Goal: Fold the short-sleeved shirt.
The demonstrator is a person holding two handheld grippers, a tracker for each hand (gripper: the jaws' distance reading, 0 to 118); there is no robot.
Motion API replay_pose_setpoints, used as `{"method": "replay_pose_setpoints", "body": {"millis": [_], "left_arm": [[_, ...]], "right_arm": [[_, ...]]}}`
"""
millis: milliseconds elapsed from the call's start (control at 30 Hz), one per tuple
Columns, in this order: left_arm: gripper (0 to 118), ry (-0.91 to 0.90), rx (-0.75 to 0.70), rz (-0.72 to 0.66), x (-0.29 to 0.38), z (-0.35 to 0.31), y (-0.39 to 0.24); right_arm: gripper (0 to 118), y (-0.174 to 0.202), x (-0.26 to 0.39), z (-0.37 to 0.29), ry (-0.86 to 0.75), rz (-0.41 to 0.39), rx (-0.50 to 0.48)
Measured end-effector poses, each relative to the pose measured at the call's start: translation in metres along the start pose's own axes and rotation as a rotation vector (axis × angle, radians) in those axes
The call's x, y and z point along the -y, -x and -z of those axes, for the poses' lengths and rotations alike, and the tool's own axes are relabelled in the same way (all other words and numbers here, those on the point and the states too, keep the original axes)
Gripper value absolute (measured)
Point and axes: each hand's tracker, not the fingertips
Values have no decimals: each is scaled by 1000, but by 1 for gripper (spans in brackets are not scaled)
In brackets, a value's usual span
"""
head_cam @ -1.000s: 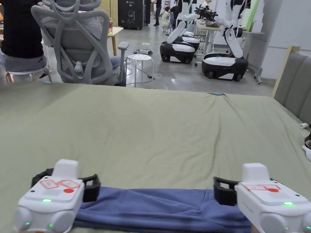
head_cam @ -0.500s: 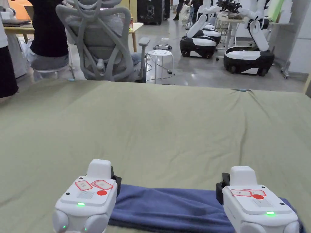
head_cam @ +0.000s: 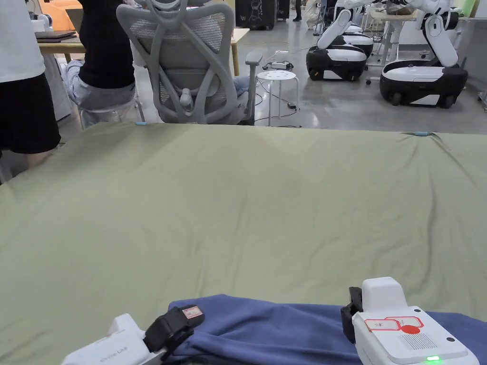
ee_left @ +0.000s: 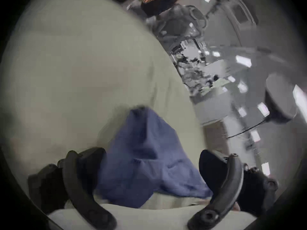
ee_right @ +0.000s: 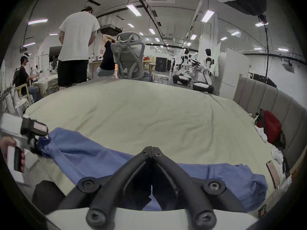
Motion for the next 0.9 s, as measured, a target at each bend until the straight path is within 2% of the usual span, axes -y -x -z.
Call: {"method": "replay_pose_setpoints", "body": {"millis": [33, 100, 133, 167, 200, 233, 267, 300, 333, 367, 400, 467, 500, 567, 600, 733, 833, 900], "left_arm": [[114, -14, 57, 28, 2, 7, 1], [113, -30, 19, 32, -3, 10, -5], [104, -75, 20, -11, -5, 8, -4], [79, -99, -3, -40, -9, 8, -1], [5, -89, -80, -53, -12, 11, 4], [7, -76, -178, -35, -18, 10, 4], [6, -45, -154, 29, -21, 8, 7], [6, -43, -99, 39, -24, 3, 5], [6, -65, -119, 40, -26, -4, -2], [6, -94, -162, 113, -29, -8, -13], [6, -120, -207, 212, -32, -14, -24], [6, -130, -452, 565, -32, -11, -48], [6, -119, -540, 699, -28, -7, -57], [6, -113, -570, 851, -14, -7, -81], [6, -140, -539, 897, 0, -4, -100], [6, -159, -513, 1237, 72, 29, -167], [6, -81, -468, 1428, 138, 74, -193], [5, 13, -518, 1558, 176, 110, -189]], "right_arm": [[0, 0, 0, 2, 7, 11, -17], [0, 0, 1, 5, 15, 13, -14], [0, -1, 2, 7, 21, 8, -8], [0, -1, 2, 8, 25, 7, -7], [0, -2, 1, 9, 30, 10, -8], [0, -2, 1, 10, 33, 13, -9], [0, -2, 1, 10, 35, 14, -11], [0, -2, 1, 10, 36, 13, -10], [0, -3, 1, 10, 37, 11, -9], [0, -5, 1, 10, 37, 10, -8], [0, -7, 1, 10, 40, 13, -4], [0, -14, 1, 9, 44, 26, -1], [0, -17, 1, 8, 45, 31, 2], [0, -24, 2, 7, 47, 36, 11], [0, -29, 2, 4, 46, 37, 17], [0, -47, 2, -6, 43, 32, 45], [0, -67, 6, -11, 50, 42, 52], [0, -80, 12, -15, 51, 43, 61]]}}
